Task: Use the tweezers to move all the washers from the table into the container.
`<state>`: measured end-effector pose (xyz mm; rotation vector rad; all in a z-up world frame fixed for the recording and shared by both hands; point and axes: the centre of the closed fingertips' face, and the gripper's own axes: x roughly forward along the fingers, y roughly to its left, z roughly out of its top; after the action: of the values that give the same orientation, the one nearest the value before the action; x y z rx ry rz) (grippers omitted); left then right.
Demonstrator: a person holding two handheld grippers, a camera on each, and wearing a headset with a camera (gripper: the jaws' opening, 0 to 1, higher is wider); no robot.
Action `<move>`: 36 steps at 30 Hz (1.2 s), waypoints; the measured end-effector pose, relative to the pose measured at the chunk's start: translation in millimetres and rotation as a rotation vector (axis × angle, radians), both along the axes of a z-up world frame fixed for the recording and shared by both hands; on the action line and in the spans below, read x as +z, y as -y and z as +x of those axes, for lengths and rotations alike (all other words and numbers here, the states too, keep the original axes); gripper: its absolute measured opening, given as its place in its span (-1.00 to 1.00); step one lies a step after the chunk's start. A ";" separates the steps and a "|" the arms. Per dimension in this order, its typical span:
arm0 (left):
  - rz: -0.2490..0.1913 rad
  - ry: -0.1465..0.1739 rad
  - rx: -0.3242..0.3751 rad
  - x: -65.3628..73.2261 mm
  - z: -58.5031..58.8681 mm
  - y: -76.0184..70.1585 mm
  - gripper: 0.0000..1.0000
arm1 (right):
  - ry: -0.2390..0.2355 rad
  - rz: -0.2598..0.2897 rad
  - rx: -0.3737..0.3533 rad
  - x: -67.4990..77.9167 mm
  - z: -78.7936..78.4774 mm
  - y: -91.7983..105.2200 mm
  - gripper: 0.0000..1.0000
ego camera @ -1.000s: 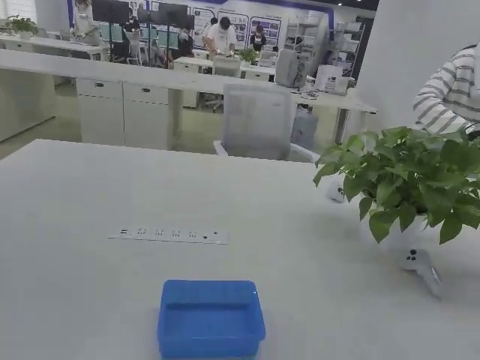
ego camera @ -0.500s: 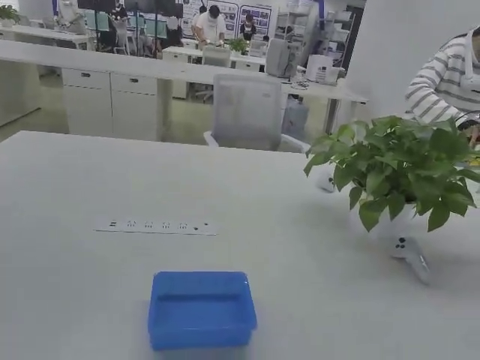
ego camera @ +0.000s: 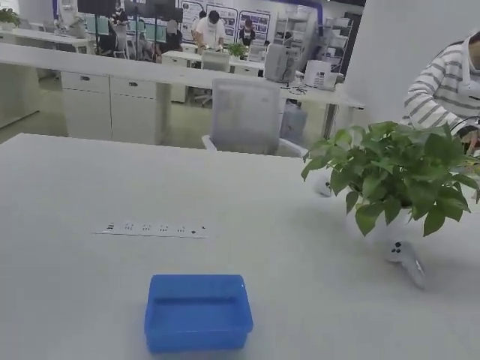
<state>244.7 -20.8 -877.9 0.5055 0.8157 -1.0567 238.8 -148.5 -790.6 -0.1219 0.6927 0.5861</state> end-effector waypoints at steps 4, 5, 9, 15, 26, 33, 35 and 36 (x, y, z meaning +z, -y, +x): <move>-0.002 0.013 0.018 14.5 -3.4 0.7 -1.00 | 0.009 0.010 0.044 2.5 -1.9 -9.8 0.55; -0.009 0.020 0.028 21.3 -4.9 1.3 -1.00 | 0.009 0.014 0.061 3.0 -3.1 -13.7 0.52; -0.024 0.074 0.012 45.0 -8.4 3.6 -1.00 | -0.007 0.000 0.132 1.2 -9.2 -26.3 0.31; -0.061 0.126 -0.029 77.7 -16.2 14.1 -1.00 | -0.034 -0.069 0.250 -6.0 -16.5 -37.4 -0.26; -0.105 0.161 -0.100 105.1 -29.1 28.2 -1.00 | -0.027 -0.108 0.440 -16.1 -23.3 -78.8 -0.56; -0.073 0.178 -0.185 108.8 -40.3 31.5 -1.00 | 0.008 -0.173 0.548 -19.4 -23.2 -97.5 -0.70; -0.069 0.184 -0.203 109.1 -40.4 32.4 -1.00 | -0.002 -0.163 0.576 -18.9 -25.1 -104.0 -0.75; -0.071 0.184 -0.204 109.0 -40.0 33.2 -1.00 | -0.005 -0.160 0.579 -18.8 -25.3 -105.8 -0.77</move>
<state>204.8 -54.0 -768.9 0.6255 0.5711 -1.2029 213.5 -42.6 -809.4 -0.4804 0.7093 1.0843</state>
